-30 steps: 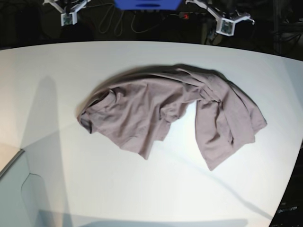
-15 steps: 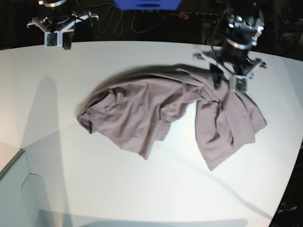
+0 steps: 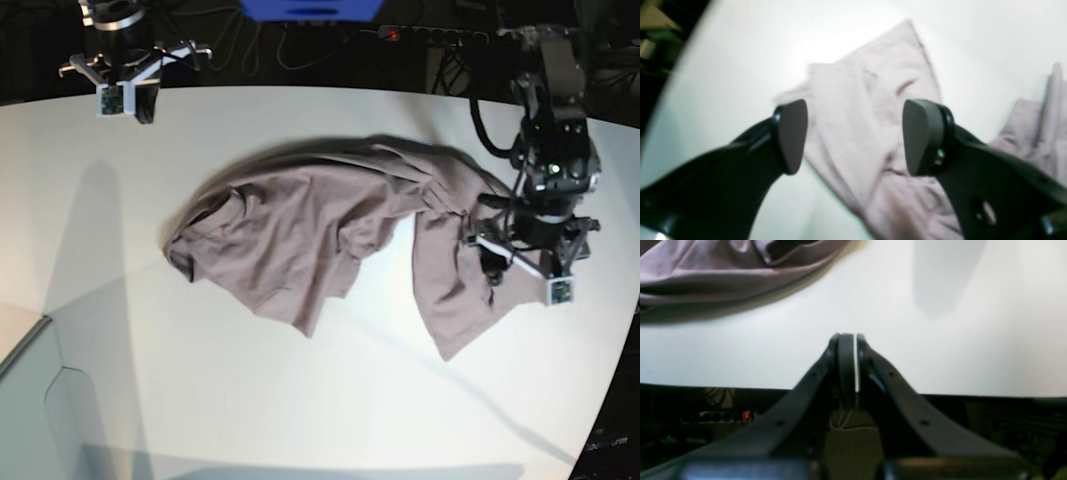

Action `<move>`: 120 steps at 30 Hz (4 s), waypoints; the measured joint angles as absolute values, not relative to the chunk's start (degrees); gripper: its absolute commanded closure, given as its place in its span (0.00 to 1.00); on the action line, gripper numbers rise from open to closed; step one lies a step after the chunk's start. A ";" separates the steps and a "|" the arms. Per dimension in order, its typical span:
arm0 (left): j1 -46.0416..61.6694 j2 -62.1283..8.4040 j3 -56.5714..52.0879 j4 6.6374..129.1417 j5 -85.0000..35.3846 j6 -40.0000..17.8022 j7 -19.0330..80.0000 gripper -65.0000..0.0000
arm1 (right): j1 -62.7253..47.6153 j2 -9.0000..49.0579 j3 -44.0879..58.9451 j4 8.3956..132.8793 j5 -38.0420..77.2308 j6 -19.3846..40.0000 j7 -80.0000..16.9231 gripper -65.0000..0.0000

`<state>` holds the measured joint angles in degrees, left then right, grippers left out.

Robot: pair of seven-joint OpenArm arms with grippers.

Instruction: Layout the t-shirt on the table in an organized manner, then fold the t-shirt properly

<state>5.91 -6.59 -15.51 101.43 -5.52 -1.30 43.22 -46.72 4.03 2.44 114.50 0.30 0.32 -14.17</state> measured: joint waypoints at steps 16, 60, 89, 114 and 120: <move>-4.23 -7.42 -17.39 78.39 -8.88 -0.54 38.74 0.34 | -45.41 5.34 2.46 114.32 0.32 0.32 -14.39 1.00; -0.30 -6.44 -18.04 83.20 -8.78 -0.25 38.35 1.00 | -46.59 5.63 2.72 112.25 0.32 0.34 -14.37 1.00; 18.09 -3.01 -50.61 89.23 -28.77 -18.31 37.87 1.00 | -33.19 4.38 -1.48 113.36 0.21 15.75 -31.29 1.00; 17.56 -3.03 -53.04 84.09 -28.71 -28.60 37.65 1.00 | -6.57 3.64 -2.04 100.84 -0.08 22.33 -40.07 0.51; 17.56 -3.36 -53.01 84.64 -28.64 -28.62 40.56 0.77 | 2.02 3.62 -2.11 89.36 -0.08 22.50 -40.62 0.48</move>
